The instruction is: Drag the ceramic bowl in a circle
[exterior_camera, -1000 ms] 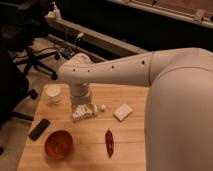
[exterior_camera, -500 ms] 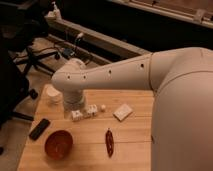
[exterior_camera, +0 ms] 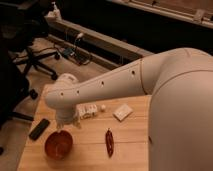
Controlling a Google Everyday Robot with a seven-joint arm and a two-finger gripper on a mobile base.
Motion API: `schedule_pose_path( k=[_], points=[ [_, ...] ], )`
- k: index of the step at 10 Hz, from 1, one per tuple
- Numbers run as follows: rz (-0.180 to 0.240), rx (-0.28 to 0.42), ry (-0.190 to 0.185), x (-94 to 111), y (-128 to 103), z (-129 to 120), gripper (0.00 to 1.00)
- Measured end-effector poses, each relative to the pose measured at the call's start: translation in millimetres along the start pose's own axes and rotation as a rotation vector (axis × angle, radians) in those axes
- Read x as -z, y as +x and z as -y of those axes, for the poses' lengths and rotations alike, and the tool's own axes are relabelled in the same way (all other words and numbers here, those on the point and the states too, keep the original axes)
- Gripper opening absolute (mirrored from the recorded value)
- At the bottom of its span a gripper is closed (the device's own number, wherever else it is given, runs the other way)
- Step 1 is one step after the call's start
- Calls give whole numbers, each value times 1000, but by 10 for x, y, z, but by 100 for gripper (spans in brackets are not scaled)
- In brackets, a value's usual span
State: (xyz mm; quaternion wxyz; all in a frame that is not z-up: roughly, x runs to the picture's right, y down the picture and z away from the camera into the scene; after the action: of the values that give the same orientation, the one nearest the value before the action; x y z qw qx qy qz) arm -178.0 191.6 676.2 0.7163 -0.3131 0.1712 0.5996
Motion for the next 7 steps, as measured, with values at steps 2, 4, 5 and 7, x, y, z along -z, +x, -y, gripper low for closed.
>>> schedule_pose_path(
  k=[2,4,5,7],
  points=[
    [-14,56,-4,-213,106,-110,65],
    [-19,94,3,-402,154,-171,65],
    [-15,110,8,-476,153,-177,65],
    [5,164,29,-567,133,-140,65]
  ],
)
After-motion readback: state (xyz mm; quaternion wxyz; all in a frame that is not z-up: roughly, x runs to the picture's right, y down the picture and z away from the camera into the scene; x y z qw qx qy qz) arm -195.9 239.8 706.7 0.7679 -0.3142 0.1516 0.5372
